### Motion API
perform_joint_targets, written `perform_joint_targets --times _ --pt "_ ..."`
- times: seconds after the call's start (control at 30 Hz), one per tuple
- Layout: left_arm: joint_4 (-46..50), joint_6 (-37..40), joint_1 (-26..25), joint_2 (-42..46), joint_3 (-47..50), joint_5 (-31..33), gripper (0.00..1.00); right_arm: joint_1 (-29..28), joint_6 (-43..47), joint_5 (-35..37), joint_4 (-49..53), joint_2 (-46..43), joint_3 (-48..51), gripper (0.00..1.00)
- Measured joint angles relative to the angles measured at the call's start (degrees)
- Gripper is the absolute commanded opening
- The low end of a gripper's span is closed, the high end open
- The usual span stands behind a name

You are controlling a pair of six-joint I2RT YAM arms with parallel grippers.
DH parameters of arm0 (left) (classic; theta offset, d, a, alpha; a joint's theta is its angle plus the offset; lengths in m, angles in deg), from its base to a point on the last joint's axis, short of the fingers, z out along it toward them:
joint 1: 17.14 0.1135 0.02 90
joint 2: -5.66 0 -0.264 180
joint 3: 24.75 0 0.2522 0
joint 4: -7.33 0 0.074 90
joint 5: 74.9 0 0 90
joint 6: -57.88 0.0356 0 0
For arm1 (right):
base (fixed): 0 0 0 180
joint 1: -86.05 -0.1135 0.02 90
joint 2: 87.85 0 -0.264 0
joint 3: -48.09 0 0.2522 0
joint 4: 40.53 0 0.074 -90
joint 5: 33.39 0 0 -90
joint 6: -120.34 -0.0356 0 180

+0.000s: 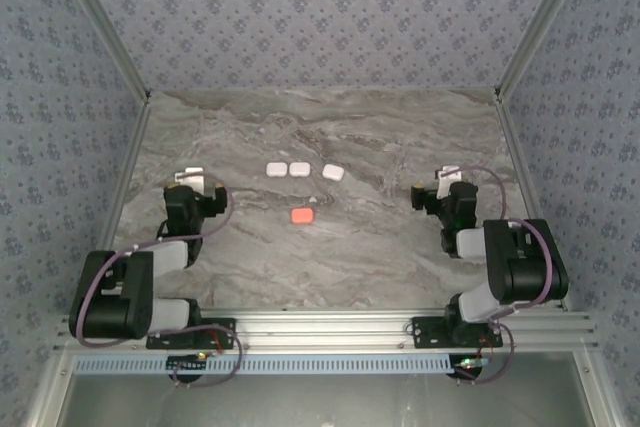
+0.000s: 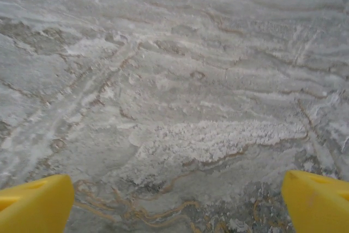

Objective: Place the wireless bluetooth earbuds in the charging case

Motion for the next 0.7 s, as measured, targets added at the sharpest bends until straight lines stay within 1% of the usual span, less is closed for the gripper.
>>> perform_joint_targets --times 0.13,0.27,0.33,0.43,0.7 --pt "-10.38 0.02 0.46 -9.22 0.02 -2.80 0.99 2.58 -1.44 -0.72 0.68 0.28 -2.97 1.00" --pt "-7.65 -0.33 0.72 -10.99 -1.75 -3.43 0.99 2.49 -1.75 -0.76 0.68 0.28 -3.39 1.00" --pt "-5.97 -1.44 2.19 -11.19 -4.68 -4.00 0.99 2.25 -1.73 -0.59 0.74 0.28 -3.39 1.00" --pt "-5.86 -2.49 3.98 -11.19 -6.80 -3.82 0.99 1.75 -1.73 -0.48 0.76 0.28 -3.39 1.00" --pt "-4.66 -3.08 4.09 -11.21 -6.91 -3.82 0.99 1.42 -1.73 -0.09 0.79 0.28 -3.39 1.00"
